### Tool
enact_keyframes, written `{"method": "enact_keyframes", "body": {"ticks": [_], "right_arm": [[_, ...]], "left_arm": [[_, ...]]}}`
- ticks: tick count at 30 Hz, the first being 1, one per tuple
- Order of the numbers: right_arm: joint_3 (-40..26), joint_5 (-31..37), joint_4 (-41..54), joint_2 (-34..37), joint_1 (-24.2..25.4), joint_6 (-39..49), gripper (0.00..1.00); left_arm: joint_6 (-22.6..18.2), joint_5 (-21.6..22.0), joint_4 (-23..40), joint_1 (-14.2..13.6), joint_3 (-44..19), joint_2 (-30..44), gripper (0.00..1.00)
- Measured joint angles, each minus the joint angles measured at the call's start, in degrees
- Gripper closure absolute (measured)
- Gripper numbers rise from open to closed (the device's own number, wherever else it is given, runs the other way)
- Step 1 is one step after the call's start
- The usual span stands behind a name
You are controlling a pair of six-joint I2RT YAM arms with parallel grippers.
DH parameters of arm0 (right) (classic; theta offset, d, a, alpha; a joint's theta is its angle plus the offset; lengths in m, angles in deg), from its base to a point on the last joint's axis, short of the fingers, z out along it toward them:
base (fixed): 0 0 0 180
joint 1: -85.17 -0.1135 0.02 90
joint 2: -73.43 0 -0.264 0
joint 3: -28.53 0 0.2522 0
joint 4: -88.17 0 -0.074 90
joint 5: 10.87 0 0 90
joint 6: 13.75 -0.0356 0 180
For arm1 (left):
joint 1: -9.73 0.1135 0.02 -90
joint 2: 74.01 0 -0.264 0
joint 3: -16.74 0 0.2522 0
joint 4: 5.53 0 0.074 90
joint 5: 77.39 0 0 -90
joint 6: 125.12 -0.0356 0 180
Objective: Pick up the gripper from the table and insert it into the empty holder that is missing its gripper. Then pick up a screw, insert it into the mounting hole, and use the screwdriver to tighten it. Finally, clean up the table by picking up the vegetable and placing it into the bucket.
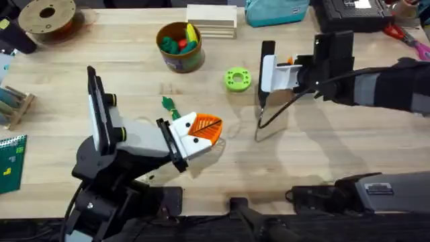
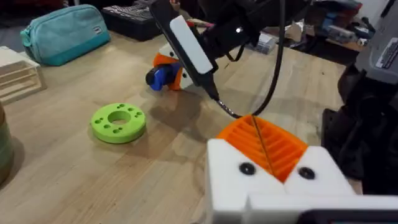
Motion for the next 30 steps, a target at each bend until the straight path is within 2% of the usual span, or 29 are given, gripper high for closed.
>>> {"method": "enact_keyframes", "body": {"ticks": [5, 6, 10, 11, 12, 16, 17, 18, 25, 27, 30], "right_arm": [[-2.0, -0.5, 1.6, -0.7, 0.1, -0.5, 0.115], [-2.4, -0.8, 2.0, -1.0, 0.0, -1.3, 0.072], [-2.4, -0.8, 2.6, -1.1, -0.9, -4.5, 0.059], [-2.4, -0.8, 2.8, -1.3, -2.5, -8.7, 0.06], [-2.3, -0.9, 3.2, -1.6, -3.2, -10.9, 0.06], [-1.5, -2.1, 4.7, -3.5, -6.1, -22.6, 0.059], [-1.4, -2.2, 5.0, -4.1, -6.6, -25.7, 0.059], [-1.2, -2.3, 5.5, -5.2, -7.1, -29.4, 0.059], [-1.2, -3.0, 9.1, -15.9, -8.3, -53.2, 0.059], [-1.2, -3.0, 9.7, -18.4, -8.4, -57.7, 0.059], [-1.2, -3.0, 10.9, -20.3, -8.4, -61.5, 0.059]], "left_arm": [[0.0, 0.0, 0.0, 0.0, 0.0, 0.0, 0.992], [0.0, 0.0, 0.0, 0.0, 0.0, 0.0, 0.992], [0.0, 0.0, 0.0, 0.0, 0.0, 0.0, 0.992], [-0.1, 0.0, 0.0, 0.0, 0.0, 0.0, 0.982], [-0.4, 0.0, 0.0, 0.0, 0.0, 0.0, 0.867], [-0.4, 0.0, 0.0, 0.0, 0.0, 0.0, 0.241], [-0.4, 0.0, 0.0, 0.0, 0.0, 0.0, 0.106], [-0.3, 0.0, 0.0, 0.0, 0.0, 0.0, 0.037], [-0.4, 1.5, -0.8, 0.0, 0.0, 0.0, 0.014], [-0.3, 2.2, -2.9, 0.0, 0.0, 0.0, 0.014], [2.5, 5.9, -6.7, 0.0, 0.0, 0.0, 0.014]]}}
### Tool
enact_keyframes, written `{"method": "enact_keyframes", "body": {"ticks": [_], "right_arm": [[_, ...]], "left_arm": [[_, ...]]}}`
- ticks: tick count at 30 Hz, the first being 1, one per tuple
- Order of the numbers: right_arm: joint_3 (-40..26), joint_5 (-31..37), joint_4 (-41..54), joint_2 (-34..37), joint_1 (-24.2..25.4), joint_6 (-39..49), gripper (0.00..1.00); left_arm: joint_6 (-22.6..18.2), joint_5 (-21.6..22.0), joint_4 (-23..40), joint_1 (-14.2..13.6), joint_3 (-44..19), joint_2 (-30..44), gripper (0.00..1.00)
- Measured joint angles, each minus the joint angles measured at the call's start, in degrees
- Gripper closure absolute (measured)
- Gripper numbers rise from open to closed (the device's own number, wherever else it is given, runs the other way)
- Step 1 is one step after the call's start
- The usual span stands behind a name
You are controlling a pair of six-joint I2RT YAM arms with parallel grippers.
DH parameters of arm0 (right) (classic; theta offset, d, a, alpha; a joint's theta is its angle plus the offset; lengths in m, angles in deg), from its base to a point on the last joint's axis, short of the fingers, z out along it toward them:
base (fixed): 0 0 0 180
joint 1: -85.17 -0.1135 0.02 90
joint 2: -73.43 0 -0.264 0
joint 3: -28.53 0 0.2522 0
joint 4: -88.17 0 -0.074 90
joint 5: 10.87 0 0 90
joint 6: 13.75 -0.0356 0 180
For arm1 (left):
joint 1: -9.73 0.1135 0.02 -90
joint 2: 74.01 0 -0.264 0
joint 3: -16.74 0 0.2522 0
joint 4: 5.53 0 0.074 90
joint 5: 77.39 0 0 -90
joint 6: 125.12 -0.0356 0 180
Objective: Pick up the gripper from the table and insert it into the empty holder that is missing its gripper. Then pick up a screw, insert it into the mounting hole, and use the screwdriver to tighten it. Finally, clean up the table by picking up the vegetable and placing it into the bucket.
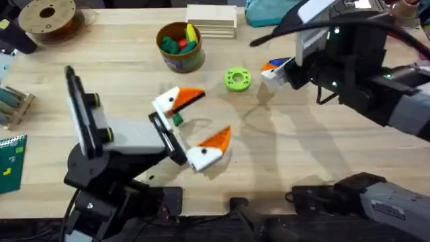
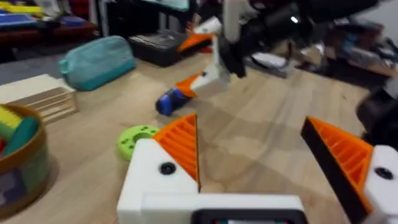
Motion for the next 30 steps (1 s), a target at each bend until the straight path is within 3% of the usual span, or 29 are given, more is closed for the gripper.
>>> {"method": "enact_keyframes", "body": {"ticks": [4, 8, 9, 15, 20, 25, 30], "right_arm": [[0.0, 0.0, 1.3, -0.3, 0.0, -2.5, 0.058], [0.0, 0.0, 1.4, -0.3, -0.4, -3.6, 0.057], [0.0, 0.0, 1.3, -0.3, -1.5, -4.0, 0.058], [0.0, -0.2, 1.3, -0.3, -3.0, -4.2, 0.059], [0.0, -0.2, 1.4, -0.3, -3.1, -4.2, 0.058], [0.0, -0.2, 1.4, -0.3, -3.1, -4.2, 0.058], [0.0, -0.2, 1.4, -0.3, -3.1, -4.2, 0.058]], "left_arm": [[4.5, 8.5, 4.1, 0.0, -2.5, 0.0, 0.014], [7.1, 17.6, 15.7, 0.0, -10.2, 0.1, 0.014], [9.0, 24.2, 25.6, 0.0, -17.7, 2.5, 0.014], [10.6, 33.9, 40.9, 0.0, -32.2, 17.2, 0.014], [11.0, 37.5, 54.7, 0.0, -42.9, 34.5, 0.014], [11.0, 37.5, 56.1, 0.0, -50.5, 51.4, 0.014], [11.4, 36.1, 58.2, 0.0, -52.6, 61.7, 0.014]]}}
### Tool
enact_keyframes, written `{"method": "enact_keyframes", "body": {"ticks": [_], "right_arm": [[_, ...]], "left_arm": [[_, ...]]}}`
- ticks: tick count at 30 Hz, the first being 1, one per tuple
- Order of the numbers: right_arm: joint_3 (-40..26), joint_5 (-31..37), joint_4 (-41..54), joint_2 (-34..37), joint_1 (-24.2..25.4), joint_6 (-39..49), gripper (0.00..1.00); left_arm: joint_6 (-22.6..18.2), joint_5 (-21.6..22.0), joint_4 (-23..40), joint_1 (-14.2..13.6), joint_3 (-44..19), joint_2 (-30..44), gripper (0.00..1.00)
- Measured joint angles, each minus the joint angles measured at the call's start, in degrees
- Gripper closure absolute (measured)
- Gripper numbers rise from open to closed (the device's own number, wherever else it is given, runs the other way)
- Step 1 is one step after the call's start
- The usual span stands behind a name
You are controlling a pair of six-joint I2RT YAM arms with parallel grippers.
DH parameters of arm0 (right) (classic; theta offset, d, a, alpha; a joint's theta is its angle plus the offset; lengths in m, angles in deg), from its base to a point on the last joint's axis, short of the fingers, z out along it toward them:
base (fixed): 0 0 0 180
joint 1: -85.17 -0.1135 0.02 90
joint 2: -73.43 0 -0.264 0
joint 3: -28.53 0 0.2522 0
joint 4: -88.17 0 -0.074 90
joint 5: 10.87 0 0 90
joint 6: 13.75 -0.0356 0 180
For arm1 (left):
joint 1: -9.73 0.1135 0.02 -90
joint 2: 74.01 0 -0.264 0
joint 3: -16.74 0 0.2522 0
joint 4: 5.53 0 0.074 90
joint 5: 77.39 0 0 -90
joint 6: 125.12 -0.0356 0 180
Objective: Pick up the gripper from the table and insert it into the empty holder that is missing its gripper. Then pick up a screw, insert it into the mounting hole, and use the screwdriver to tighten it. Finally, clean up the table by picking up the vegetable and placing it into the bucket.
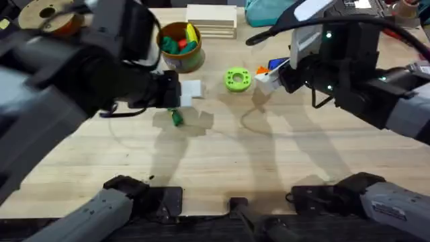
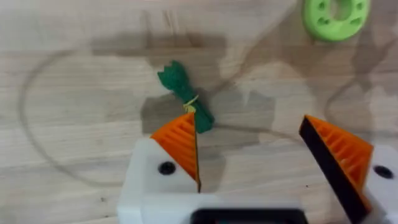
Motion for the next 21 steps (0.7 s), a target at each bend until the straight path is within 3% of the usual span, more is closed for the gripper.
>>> {"method": "enact_keyframes", "body": {"ticks": [2, 8, 18, 21], "right_arm": [[0.0, 0.0, 0.0, 0.0, 0.0, 0.0, 0.058], [0.0, 0.0, 0.0, 0.0, 0.0, 0.0, 0.058], [0.0, 0.0, 0.0, 0.0, 0.0, 0.0, 0.058], [0.0, 0.0, 0.0, 0.0, 0.0, 0.0, 0.059]], "left_arm": [[2.0, 0.1, 0.0, 0.1, 0.0, 3.1, 0.014], [14.2, 4.1, -1.7, 2.5, 0.0, 10.9, 0.014], [23.9, 6.3, -5.9, 2.8, 0.0, 23.1, 0.009], [26.5, 6.4, -5.9, 2.8, 0.0, 25.6, 0.071]]}}
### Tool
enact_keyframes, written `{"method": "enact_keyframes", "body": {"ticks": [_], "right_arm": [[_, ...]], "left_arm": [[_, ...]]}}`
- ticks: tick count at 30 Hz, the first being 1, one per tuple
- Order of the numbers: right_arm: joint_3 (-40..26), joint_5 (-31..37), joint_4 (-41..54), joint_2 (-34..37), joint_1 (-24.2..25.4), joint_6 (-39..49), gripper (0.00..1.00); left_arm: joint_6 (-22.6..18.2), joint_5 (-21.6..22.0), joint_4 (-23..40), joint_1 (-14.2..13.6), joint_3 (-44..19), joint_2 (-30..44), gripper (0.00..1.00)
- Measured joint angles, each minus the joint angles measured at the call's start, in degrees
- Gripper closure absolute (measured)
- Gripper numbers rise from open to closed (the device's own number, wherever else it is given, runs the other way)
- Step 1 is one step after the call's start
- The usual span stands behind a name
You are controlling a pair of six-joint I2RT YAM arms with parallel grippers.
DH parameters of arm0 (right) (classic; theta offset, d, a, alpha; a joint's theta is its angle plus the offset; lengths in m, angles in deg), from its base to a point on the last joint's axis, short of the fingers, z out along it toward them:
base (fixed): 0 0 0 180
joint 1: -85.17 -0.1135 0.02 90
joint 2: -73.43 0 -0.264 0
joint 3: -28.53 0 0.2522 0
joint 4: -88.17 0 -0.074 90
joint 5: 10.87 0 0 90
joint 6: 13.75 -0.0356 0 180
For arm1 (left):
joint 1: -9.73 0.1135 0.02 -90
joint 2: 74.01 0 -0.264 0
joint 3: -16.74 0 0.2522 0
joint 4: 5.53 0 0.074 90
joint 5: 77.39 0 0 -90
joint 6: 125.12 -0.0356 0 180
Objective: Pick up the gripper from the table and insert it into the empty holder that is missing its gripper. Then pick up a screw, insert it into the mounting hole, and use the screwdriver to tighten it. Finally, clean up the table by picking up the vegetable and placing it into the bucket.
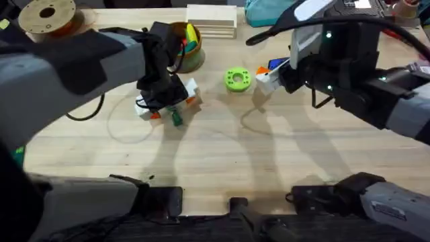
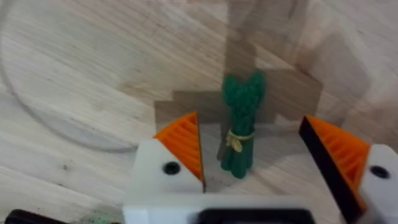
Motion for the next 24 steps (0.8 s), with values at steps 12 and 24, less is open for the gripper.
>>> {"method": "enact_keyframes", "body": {"ticks": [12, 24], "right_arm": [[0.0, 0.0, 0.0, 0.0, 0.0, 0.0, 0.059], [0.0, 0.0, 0.0, 0.0, 0.0, 0.0, 0.058]], "left_arm": [[2.8, -0.1, -0.1, 0.0, -0.1, 1.6, 0.98], [3.1, -12.2, 6.7, 1.1, -13.0, -5.0, 0.981]]}}
